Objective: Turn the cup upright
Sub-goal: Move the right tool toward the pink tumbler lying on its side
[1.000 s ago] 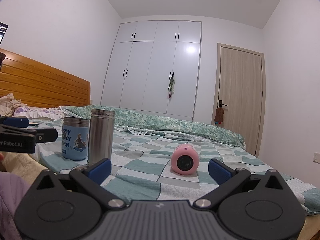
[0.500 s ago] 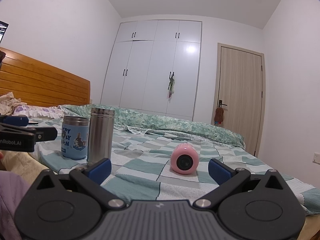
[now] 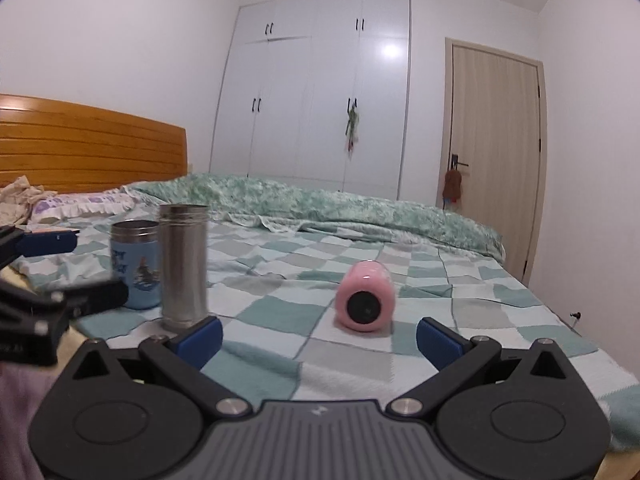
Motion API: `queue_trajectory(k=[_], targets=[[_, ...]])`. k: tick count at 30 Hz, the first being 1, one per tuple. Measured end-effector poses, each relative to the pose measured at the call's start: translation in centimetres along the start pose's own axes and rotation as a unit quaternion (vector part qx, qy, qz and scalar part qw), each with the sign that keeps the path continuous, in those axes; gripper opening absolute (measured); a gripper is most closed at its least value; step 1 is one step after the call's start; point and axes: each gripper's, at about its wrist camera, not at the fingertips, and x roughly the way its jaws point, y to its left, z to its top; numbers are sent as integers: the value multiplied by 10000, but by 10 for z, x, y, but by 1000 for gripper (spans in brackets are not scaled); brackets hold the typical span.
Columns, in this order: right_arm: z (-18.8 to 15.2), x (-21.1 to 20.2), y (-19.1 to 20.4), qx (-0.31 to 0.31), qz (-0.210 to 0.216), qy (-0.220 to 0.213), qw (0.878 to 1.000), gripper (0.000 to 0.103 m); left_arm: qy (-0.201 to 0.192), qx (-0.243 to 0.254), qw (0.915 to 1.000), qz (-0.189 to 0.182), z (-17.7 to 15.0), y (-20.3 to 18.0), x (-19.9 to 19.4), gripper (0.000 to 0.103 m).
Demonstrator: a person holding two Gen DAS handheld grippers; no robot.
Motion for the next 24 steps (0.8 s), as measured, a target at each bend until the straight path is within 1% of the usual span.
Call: queue_trajectory(k=[5,9,13,15,17,19,21,24], targets=[[23,27,-29,6,23,276,9996,103,170,29,9993,-317,9,-12,45,103],[39,58,-48,-3,-17,528,9986,103,399,87,9976,-555,13,-20,85,103],[51,93,-64,-31,-196,817,9965,103,665,128,9945,-796,13,-22,125,103],[57,111,-68,59,-348,912,9952,103,745,194,9937,-811,12,-21,144,103],[62,126,-73,153,-414,1007,9939,103,859,256,9922,-861,12,-21,163,103],[66,143,-75,173,-333,1143,9927,103,1012,290,9898,-955,11,-19,184,103],[69,161,-77,230,-246,1278,9912,103,1078,323,9884,-1022,10,-19,201,103],[71,185,-81,278,-246,1420,9892,103,1127,353,9868,-1105,10,-15,220,103]])
